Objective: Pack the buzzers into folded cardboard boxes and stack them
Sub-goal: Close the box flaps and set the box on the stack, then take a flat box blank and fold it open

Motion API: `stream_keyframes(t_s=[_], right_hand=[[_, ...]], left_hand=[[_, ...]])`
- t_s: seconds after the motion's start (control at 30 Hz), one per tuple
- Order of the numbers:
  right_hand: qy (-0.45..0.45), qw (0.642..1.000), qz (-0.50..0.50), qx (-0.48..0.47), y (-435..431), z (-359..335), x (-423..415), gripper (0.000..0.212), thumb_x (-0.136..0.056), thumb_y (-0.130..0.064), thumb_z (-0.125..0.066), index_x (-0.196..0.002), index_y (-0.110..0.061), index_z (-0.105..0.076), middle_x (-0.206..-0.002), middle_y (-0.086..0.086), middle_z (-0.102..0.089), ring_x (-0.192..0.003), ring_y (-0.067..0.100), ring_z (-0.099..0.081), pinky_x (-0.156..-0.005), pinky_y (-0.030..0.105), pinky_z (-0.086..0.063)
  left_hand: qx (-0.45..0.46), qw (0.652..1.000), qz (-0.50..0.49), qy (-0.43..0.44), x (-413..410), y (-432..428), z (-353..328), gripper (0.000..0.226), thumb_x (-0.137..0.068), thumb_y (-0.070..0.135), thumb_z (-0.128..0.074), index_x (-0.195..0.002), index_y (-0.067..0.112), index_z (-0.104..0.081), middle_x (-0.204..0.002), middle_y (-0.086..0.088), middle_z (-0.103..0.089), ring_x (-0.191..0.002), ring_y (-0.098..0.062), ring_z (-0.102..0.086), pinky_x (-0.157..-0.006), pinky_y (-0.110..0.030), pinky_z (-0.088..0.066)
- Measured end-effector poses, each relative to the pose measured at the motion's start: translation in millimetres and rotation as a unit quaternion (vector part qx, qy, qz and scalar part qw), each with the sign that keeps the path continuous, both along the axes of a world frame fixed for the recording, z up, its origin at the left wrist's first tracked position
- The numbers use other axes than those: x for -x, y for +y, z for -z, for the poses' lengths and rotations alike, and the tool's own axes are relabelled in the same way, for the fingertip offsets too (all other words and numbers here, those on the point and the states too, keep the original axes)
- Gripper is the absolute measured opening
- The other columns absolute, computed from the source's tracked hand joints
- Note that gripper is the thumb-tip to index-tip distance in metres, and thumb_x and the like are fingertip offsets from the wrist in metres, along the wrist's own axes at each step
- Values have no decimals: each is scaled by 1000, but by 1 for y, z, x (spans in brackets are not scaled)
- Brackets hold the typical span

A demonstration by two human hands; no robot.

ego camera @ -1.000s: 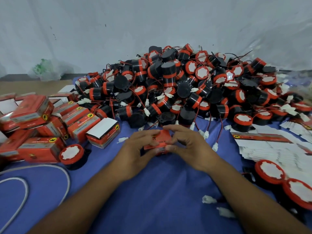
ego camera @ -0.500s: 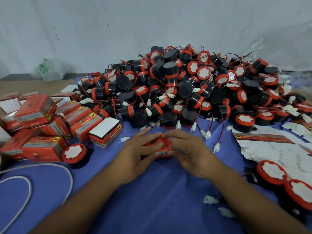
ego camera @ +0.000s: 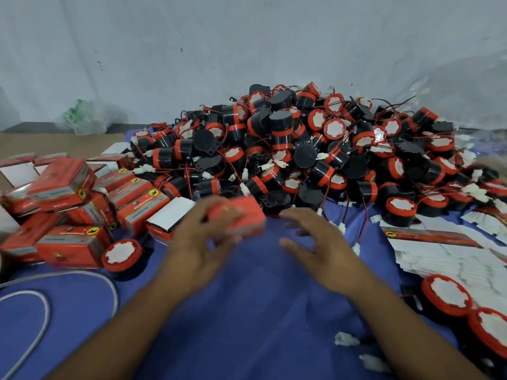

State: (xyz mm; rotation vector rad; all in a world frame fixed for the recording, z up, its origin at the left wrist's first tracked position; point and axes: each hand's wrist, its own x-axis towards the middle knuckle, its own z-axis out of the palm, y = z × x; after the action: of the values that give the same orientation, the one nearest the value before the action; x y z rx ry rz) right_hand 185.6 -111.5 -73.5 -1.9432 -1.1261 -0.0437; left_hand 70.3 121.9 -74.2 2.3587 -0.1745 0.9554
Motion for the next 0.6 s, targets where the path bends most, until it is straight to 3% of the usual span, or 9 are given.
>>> stream_keyframes(t_s=[0.07,0.13,0.17,0.23,0.27,0.37,0.43,0.5,0.6], right_hand=[[-62,992,109,27,-11,-7,-11,39,-94,-28,-67,-130,-15,-60,-130,-3,-57,-113,7,-55,-97,25,-44],[-78,965,225,111,-26,-14,-25,45,-91,-26,-71,-132,-11,-58,-133,8,-53,-121,24,-51,-100,32,-41],[-69,944,282,158,-35,-18,-30,51,-89,-28,-73,-133,-9,-57,-135,13,-51,-123,33,-48,-101,38,-39],[-55,891,382,240,-57,-23,-39,60,-82,-31,-78,-130,-4,-54,-131,23,-48,-120,44,-44,-101,47,-36],[-40,862,423,276,-69,-24,-43,63,-80,-33,-79,-128,-2,-52,-130,26,-46,-119,46,-42,-100,49,-35],[53,796,479,367,-96,-31,-50,60,-80,-38,-75,-122,-2,-51,-127,26,-50,-118,45,-47,-97,48,-41],[90,789,473,381,-100,-35,-51,41,-82,-34,-72,-107,-5,-58,-104,20,-59,-99,39,-57,-82,42,-49],[100,798,481,349,-98,-35,-51,29,-87,-32,-67,-85,-6,-55,-82,15,-54,-79,34,-54,-68,37,-45],[73,811,501,294,-96,-38,-49,32,-93,-30,-61,-75,-6,-49,-86,22,-57,-77,37,-53,-68,39,-44]], left_hand=[[-63,980,-157,-107,2,34,-10,40,-93,30,-63,-132,29,-60,-138,-12,-46,-119,-28,-50,-101,-23,-40],[-132,931,-300,-159,9,83,-11,36,-98,31,-57,-134,27,-60,-140,-15,-43,-122,-35,-46,-104,-34,-38],[-122,916,-352,-147,14,110,-8,37,-100,37,-53,-135,27,-58,-143,-9,-42,-125,-30,-46,-105,-38,-39],[-4,900,-431,-57,22,146,-4,53,-98,58,-42,-142,29,-49,-151,12,-32,-135,-13,-40,-111,-33,-36],[36,889,-456,-11,24,152,-2,60,-96,63,-36,-147,31,-42,-156,11,-25,-141,-16,-34,-115,-36,-34],[-38,882,-470,16,30,139,-3,58,-92,42,-33,-149,31,-33,-163,-13,-10,-143,-47,-23,-114,-60,-28],[-65,880,-470,0,33,121,-10,65,-88,39,-37,-151,24,-28,-162,-21,-9,-141,-55,-20,-111,-68,-24],[-57,876,-478,19,31,105,-17,76,-86,43,-40,-155,18,-19,-162,-25,-5,-143,-57,-13,-112,-70,-17],[-80,882,-465,17,29,91,-25,76,-84,40,-45,-151,11,-27,-160,-28,-8,-146,-52,-8,-113,-69,-12]])
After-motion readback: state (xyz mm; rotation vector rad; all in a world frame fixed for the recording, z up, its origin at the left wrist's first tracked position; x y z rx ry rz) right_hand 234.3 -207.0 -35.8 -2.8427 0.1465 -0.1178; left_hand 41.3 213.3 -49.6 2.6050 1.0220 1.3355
